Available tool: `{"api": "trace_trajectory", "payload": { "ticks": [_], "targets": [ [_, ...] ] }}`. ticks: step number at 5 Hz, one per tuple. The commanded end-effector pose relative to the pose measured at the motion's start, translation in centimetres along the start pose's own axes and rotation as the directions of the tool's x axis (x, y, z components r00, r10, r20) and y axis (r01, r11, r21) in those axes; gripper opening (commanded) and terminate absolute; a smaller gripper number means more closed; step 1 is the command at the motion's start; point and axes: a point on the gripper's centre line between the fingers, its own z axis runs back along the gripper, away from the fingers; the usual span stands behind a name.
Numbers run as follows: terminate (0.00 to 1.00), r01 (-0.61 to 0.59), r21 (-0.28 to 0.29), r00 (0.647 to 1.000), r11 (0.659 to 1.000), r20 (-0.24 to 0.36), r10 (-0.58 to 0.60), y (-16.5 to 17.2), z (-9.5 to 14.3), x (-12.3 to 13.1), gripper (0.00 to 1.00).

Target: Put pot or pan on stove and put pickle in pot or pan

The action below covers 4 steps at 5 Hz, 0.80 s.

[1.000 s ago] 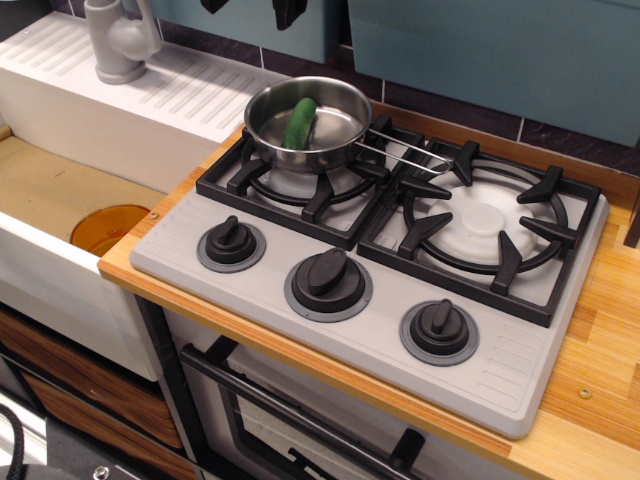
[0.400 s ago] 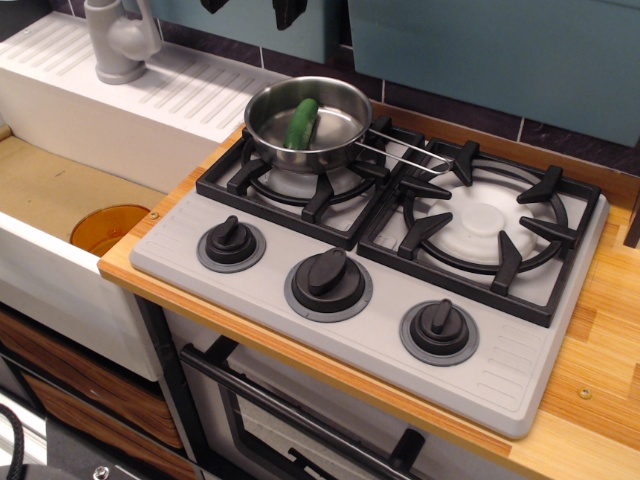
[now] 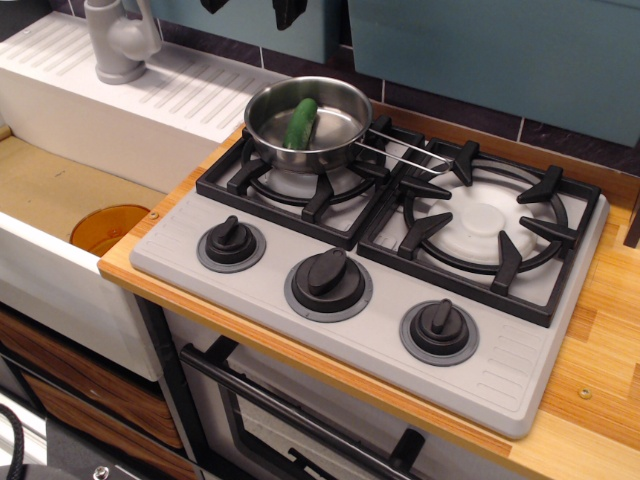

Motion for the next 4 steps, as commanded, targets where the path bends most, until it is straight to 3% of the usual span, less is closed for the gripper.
{"api": "trace_trajectory", "payload": {
  "ticks": [1,3,4],
  "targets": [
    [0.0,0.005,0.024,0.995,1.0,0.102,-0.008,-0.5,3.6,1.0,1.0],
    [0.0,0.005,0.024,0.995,1.0,0.102,-0.008,-0.5,3.6,1.0,1.0],
    [1.0,0.018,0.083,1.0,0.996,0.009,-0.019,-3.8,7.0,0.3,1.0]
  ]
}}
